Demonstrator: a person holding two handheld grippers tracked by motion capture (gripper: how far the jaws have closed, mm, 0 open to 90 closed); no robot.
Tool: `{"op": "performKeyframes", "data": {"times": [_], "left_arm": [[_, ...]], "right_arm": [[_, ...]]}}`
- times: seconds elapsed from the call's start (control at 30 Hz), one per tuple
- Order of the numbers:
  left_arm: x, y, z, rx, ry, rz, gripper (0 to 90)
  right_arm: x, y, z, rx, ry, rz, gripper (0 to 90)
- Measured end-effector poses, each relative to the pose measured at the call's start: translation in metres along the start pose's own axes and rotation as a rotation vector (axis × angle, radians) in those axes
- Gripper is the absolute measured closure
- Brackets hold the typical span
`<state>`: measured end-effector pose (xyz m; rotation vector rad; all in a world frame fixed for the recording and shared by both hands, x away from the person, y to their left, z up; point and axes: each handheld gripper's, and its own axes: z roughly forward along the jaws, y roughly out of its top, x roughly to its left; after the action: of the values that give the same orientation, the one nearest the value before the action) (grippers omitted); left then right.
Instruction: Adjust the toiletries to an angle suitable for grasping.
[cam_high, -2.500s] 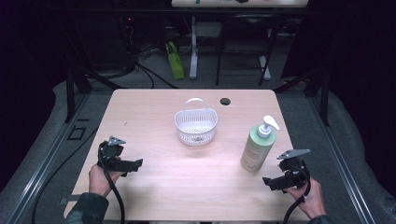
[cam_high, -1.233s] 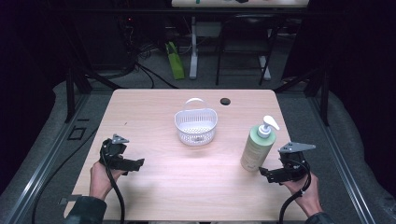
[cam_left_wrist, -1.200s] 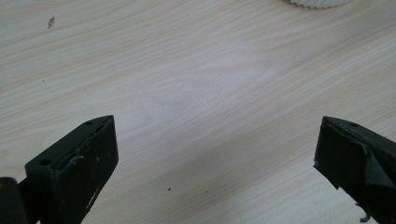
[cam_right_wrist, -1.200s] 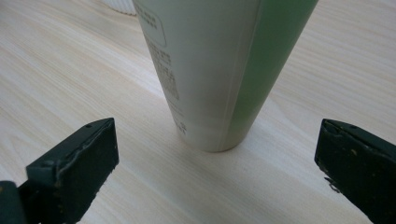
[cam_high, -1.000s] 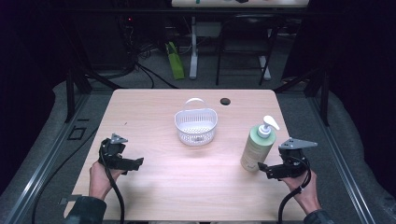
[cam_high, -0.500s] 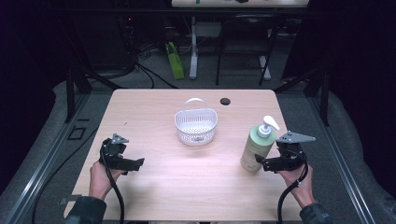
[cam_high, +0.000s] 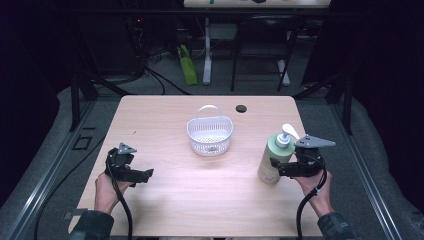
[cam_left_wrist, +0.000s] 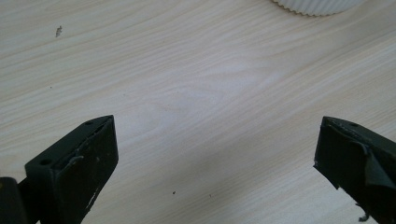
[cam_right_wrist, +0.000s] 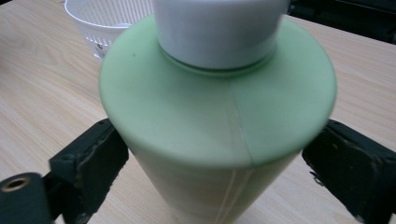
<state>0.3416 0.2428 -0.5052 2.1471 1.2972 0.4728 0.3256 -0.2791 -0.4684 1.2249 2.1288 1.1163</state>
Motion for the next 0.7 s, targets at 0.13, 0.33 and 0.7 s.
{"op": "performKeyframes", "data": {"times": [0.13, 0.33, 0.7], "left_arm": [[-0.0012, 0.0001, 0.0008, 0.000, 0.004, 0.005, 0.0], [-0.0011, 0.0001, 0.0005, 0.003, 0.002, 0.006, 0.0], [-0.0019, 0.0000, -0.0008, 0.002, 0.009, 0.011, 0.0]], "right_arm": [[0.0036, 0.0029, 0.0017, -0.012, -0.012, -0.010, 11.2], [0.0043, 0.0034, 0.0030, -0.017, -0.018, -0.005, 11.5], [0.0100, 0.0045, 0.0069, -0.026, -0.009, -0.020, 11.7]]}}
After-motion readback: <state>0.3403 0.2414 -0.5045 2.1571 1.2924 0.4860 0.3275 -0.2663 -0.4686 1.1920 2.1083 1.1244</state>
